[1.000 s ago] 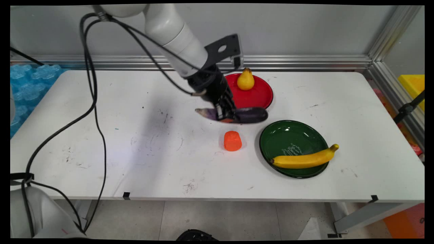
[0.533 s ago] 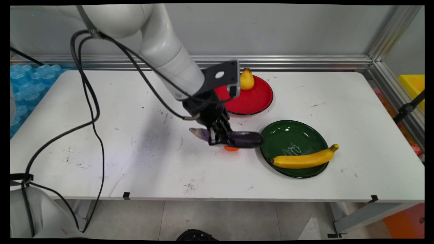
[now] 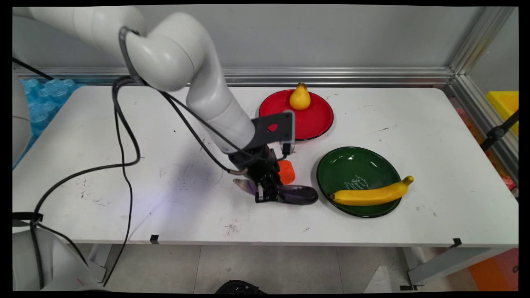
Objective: Place the picked object on the table
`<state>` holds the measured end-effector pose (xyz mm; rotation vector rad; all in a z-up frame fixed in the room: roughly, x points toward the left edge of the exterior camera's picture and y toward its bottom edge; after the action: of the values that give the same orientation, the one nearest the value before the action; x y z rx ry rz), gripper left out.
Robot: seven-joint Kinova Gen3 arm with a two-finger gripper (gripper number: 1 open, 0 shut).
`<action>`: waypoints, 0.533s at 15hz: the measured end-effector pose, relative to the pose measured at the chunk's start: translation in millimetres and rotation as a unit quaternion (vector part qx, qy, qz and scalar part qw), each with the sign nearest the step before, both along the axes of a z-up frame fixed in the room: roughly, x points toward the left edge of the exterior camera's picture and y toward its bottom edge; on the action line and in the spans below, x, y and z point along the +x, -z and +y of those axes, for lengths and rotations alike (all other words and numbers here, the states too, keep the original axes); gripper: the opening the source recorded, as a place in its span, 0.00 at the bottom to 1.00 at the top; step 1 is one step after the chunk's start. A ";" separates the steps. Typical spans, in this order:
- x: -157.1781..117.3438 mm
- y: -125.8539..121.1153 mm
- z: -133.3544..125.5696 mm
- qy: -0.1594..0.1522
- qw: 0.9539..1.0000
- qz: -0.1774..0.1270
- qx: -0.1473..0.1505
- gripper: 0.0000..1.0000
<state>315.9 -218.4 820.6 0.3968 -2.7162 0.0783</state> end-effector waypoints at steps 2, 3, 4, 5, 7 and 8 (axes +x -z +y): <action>-0.7 16.1 -0.1 0.004 1.000 -0.004 0.006 0.00; -1.0 24.0 -0.2 0.007 1.000 -0.005 0.009 0.00; -1.3 31.2 -0.5 0.010 1.000 -0.006 0.010 0.00; -1.6 35.9 -0.9 0.011 1.000 -0.006 0.011 0.00; -2.8 45.1 -2.1 0.014 1.000 -0.004 0.012 0.00; -3.6 49.9 -2.9 0.015 1.000 -0.002 0.012 0.00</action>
<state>312.3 -221.3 770.7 0.3624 -2.7287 0.0376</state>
